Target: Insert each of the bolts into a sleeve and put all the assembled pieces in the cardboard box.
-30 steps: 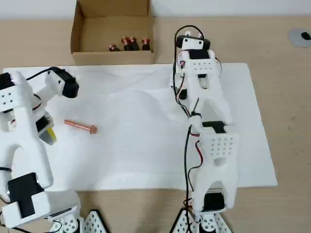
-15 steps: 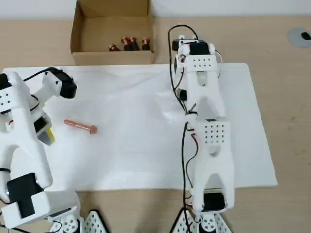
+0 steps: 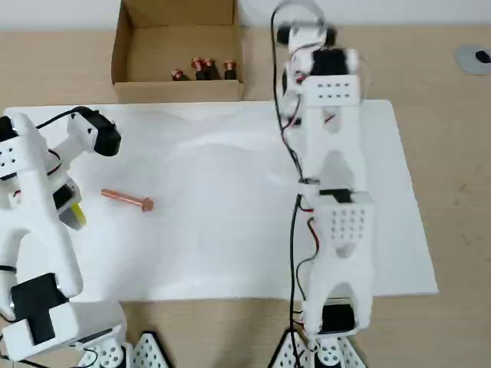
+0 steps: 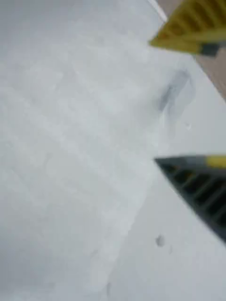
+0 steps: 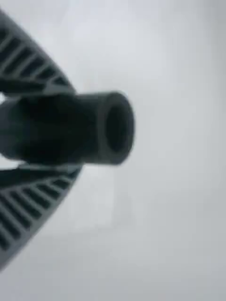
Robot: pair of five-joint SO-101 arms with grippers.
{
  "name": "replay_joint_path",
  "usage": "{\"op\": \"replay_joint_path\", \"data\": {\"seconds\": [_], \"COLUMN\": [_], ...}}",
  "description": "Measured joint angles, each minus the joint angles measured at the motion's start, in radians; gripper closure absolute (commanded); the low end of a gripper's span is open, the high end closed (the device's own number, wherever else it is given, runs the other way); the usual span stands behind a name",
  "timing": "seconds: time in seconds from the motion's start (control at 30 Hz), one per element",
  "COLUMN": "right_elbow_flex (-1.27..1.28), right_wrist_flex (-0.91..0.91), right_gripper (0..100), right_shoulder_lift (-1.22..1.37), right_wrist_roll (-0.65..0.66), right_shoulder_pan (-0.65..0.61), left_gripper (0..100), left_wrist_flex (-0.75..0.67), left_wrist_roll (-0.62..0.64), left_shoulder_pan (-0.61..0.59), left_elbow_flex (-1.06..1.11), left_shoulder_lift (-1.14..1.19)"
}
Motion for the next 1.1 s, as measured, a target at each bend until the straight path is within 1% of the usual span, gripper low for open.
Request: {"op": "replay_joint_path", "data": {"seconds": [0.1,0.2,0.4,0.53,0.67,0.73,0.83,0.87,0.93,1.03,1.1], "right_elbow_flex": [-0.071,-0.092,-0.038,0.123,0.382,0.534,0.743,0.806,0.910,1.033,1.092], "right_wrist_flex": [0.000,0.000,0.000,0.002,0.002,0.002,0.002,0.000,-0.014,-0.055,-0.084], "right_gripper": [98.8,98.8,98.8,98.8,98.8,98.8,98.8,98.8,98.8,98.8,98.8], "right_shoulder_lift": [-0.147,-0.293,-0.560,-0.746,-0.931,-1.010,-1.097,-1.123,-1.166,-1.220,-1.247], "right_wrist_roll": [0.000,0.000,0.000,0.000,-0.005,-0.026,-0.037,-0.038,-0.040,-0.040,-0.040], "right_shoulder_pan": [-0.002,-0.011,-0.081,-0.143,-0.181,-0.183,-0.180,-0.180,-0.180,-0.180,-0.180], "left_gripper": [84,84,84,84,84,84,84,84,84,84,84], "left_wrist_flex": [0.000,0.000,0.000,0.000,-0.005,-0.043,-0.100,-0.123,-0.181,-0.276,-0.331], "left_wrist_roll": [0.000,0.000,-0.031,-0.040,-0.049,-0.006,0.109,0.164,0.316,0.626,0.865], "left_shoulder_pan": [0.000,0.011,0.137,0.230,0.284,0.290,0.298,0.310,0.353,0.423,0.465], "left_elbow_flex": [0.035,0.095,0.255,0.316,0.318,0.318,0.325,0.336,0.364,0.385,0.388], "left_shoulder_lift": [-0.009,-0.075,-0.278,-0.390,-0.414,-0.416,-0.416,-0.416,-0.416,-0.416,-0.416]}}
